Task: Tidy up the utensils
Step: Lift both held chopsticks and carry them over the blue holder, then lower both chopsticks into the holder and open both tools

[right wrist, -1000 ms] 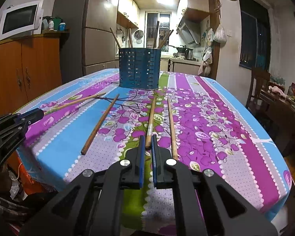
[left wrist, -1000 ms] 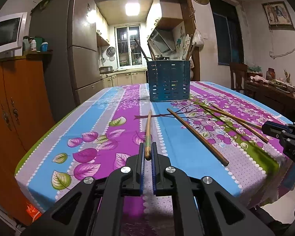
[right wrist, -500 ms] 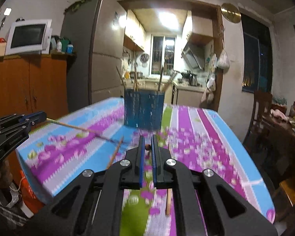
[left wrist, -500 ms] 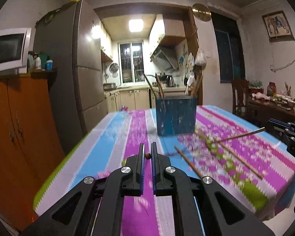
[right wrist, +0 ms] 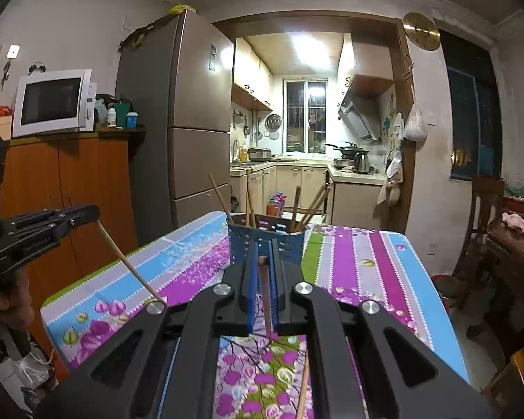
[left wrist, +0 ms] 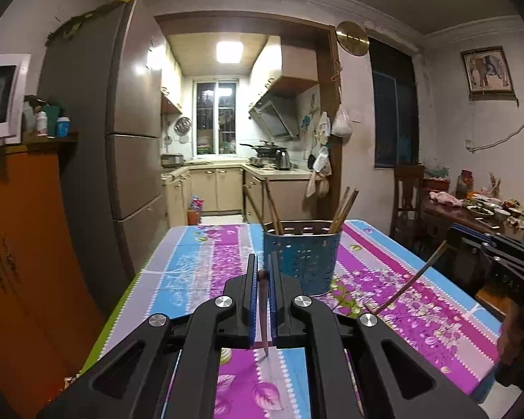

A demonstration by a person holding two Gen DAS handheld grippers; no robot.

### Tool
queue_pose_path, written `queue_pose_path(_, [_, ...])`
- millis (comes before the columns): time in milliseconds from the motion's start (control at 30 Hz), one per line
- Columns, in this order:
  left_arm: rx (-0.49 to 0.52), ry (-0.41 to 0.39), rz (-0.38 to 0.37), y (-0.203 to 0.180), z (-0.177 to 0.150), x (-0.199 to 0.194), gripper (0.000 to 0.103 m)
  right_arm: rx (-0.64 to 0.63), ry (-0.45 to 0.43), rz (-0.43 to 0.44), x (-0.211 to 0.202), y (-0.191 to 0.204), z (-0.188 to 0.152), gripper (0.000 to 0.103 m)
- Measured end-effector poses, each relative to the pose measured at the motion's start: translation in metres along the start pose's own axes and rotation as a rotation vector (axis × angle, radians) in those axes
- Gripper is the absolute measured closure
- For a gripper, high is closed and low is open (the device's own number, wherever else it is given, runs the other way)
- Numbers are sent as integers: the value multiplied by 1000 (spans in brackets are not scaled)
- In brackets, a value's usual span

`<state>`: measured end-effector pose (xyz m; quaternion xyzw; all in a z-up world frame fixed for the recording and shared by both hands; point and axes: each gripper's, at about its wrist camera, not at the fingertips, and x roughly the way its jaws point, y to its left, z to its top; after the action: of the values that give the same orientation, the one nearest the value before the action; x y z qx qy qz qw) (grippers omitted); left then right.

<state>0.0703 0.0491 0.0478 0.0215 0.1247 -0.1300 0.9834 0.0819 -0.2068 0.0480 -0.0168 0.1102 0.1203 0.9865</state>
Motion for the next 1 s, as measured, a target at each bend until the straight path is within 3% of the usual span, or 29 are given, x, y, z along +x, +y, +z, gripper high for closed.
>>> queue_pose_path(267, [-5,41,-73,-2,22,17,96,31,31,37,21,-6,17,98])
queue_pose_path(700, [-25,49,-122,-5,33,36,96,60,52,71,32,-6,30,98])
queue_pose_path(867, [-18,4,-126,-8,51,42,96,57,40,73,36,-8,43,98])
queue_pose_path(1000, [-7,-72,-140,-12,86,51,96,52,-32,72,41,-9,81,98])
